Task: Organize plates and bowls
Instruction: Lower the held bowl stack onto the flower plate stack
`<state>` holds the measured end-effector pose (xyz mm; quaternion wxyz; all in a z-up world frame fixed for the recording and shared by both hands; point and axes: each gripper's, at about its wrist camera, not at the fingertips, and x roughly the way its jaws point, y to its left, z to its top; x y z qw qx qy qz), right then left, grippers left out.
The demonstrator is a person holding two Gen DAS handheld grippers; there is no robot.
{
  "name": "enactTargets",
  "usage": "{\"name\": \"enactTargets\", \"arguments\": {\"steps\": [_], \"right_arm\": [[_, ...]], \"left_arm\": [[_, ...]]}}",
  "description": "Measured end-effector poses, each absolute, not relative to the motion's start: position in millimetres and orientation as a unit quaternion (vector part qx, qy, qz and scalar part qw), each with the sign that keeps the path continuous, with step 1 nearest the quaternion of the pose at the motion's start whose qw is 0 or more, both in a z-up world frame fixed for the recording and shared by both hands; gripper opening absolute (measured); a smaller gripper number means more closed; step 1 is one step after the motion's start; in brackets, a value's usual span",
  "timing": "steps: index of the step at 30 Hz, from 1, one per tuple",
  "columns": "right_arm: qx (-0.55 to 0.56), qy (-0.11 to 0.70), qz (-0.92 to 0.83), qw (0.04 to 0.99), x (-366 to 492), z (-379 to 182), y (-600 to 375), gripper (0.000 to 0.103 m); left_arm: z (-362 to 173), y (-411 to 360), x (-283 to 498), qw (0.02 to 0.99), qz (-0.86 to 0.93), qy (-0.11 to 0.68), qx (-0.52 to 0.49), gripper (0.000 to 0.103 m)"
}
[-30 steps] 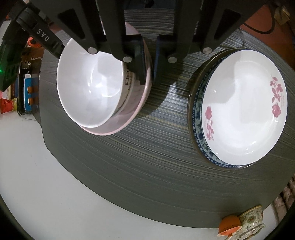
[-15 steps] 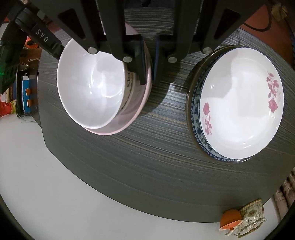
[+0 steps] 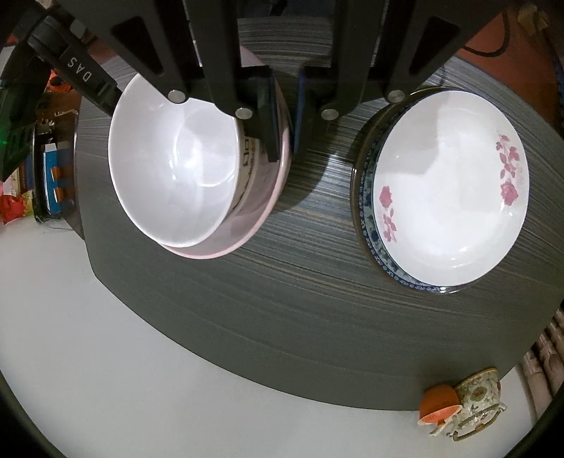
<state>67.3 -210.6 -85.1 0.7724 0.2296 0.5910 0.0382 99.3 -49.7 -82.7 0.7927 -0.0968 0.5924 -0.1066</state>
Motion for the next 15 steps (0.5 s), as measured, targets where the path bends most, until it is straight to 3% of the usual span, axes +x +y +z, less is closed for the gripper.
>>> {"name": "enactTargets", "arguments": {"steps": [15], "right_arm": [[0.204, 0.579, 0.063, 0.787, 77, -56, -183, 0.014]], "left_arm": [[-59, -16, 92, 0.809, -0.088, 0.568, -0.123, 0.006]]}}
